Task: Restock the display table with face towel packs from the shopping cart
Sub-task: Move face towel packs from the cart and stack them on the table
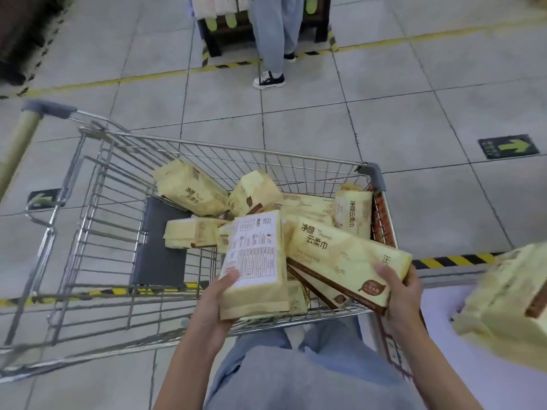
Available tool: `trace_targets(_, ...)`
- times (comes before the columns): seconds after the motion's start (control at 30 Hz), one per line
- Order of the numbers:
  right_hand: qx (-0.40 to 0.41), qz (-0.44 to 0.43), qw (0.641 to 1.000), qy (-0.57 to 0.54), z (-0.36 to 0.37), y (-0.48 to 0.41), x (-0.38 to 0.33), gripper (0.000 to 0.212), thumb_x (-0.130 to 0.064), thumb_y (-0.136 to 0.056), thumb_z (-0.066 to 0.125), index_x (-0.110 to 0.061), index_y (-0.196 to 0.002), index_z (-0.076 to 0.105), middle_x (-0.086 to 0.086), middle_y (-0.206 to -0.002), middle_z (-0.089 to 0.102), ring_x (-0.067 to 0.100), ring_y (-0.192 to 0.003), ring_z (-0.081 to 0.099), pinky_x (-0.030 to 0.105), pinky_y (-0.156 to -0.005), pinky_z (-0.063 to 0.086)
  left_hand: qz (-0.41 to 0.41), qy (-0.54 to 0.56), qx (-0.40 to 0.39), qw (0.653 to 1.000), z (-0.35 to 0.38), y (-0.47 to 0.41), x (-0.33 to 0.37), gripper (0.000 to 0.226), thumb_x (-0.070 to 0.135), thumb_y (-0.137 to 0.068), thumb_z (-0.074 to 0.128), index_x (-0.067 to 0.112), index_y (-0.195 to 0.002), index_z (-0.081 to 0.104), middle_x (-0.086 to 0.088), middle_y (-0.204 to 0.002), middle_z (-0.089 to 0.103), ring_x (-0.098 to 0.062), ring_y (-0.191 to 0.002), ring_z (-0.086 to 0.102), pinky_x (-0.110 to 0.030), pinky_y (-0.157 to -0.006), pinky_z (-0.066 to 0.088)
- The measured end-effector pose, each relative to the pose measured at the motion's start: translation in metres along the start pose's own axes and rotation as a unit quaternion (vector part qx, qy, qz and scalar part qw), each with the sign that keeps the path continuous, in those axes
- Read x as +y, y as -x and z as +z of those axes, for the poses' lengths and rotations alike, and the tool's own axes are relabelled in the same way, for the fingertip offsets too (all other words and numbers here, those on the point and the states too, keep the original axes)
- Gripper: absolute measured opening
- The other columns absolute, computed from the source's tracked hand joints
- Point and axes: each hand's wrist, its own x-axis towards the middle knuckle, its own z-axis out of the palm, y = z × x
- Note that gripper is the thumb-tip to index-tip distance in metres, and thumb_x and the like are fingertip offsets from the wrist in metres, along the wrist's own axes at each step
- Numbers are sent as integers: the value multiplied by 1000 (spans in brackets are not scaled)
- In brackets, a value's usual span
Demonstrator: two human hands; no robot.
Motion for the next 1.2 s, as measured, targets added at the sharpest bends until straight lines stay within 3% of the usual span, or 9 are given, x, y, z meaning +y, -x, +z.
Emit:
trace_targets(0.17, 68, -33, 995, -71, 11, 29, 10, 72, -24, -53, 83, -8, -117, 56, 22, -115, 63, 16, -72, 69, 30, -57, 58, -34, -52, -39, 997, -22, -4, 18, 50, 24, -63, 69, 11, -110, 60, -8, -88, 74, -25, -76, 66, -31, -59, 54)
trace_targets(0.3, 145, -43, 979, -134, 22, 71, 21, 90, -44, -33, 90, -17, -114, 59, 18, -115, 65, 30, -91, 66, 47, -76, 56, -48, -114, -90, 988, -40, -10, 39, 50, 24, -63, 69, 9, -110, 61, -7, -85, 75, -23, -73, 66, -29, -56, 53)
trace_targets(0.37, 185, -45, 968, -162, 22, 95, 31, 79, -43, -32, 91, -24, -103, 61, 16, -115, 65, 31, -93, 64, 51, -82, 53, -55, -141, -129, 980, -43, -13, 48, 45, 23, -65, 65, 10, -107, 62, -7, -86, 75, -22, -71, 69, -29, -50, 55)
trace_targets(0.5, 279, -44, 931, -231, 8, 152, 61, 61, -31, -51, 86, -22, -105, 60, 8, -101, 70, 15, -70, 68, 31, -61, 59, -82, -203, -204, 954, -33, -10, 53, 38, 19, -69, 64, 9, -105, 62, -9, -87, 75, -24, -71, 71, -35, -58, 58)
trace_targets(0.6, 342, -46, 895, -281, -4, 205, 82, 36, -15, -75, 71, -18, -108, 56, 2, -87, 72, 9, -59, 68, 23, -50, 56, -93, -260, -251, 928, -15, -1, 44, 28, 17, -75, 63, 9, -101, 62, -7, -83, 75, -22, -66, 71, -37, -59, 57)
trace_targets(0.7, 390, -56, 868, -301, -13, 256, 103, 63, -36, -49, 85, -16, -103, 58, -2, -73, 74, 13, -57, 69, 26, -47, 56, -105, -311, -305, 894, 5, 14, 25, 13, 15, -86, 58, 12, -98, 61, -3, -77, 75, -17, -63, 70, -36, -59, 54)
trace_targets(0.87, 476, -51, 809, -341, -27, 329, 157, 43, -10, -81, 64, -6, -122, 54, 4, -72, 73, 18, -53, 68, 29, -44, 55, -155, -380, -389, 825, 27, 54, -21, 11, 13, -91, 52, 11, -95, 61, -3, -72, 74, -15, -57, 70, -25, -47, 54)
trace_targets(1.03, 543, -61, 749, -375, -30, 397, 202, 31, -7, -84, 61, -7, -114, 56, 6, -67, 71, 18, -49, 66, 27, -40, 52, -198, -433, -450, 756, 23, 96, -79, 21, 16, -87, 52, 10, -104, 61, -7, -85, 75, -19, -68, 72, -28, -50, 56)
trace_targets(1.2, 574, -63, 704, -413, -46, 463, 248, 30, -8, -83, 62, -7, -112, 57, 15, -83, 69, 20, -53, 67, 30, -44, 55, -212, -471, -462, 721, -10, 147, -137, 14, 15, -91, 50, 12, -100, 60, -4, -77, 75, -17, -62, 71, -27, -47, 55)
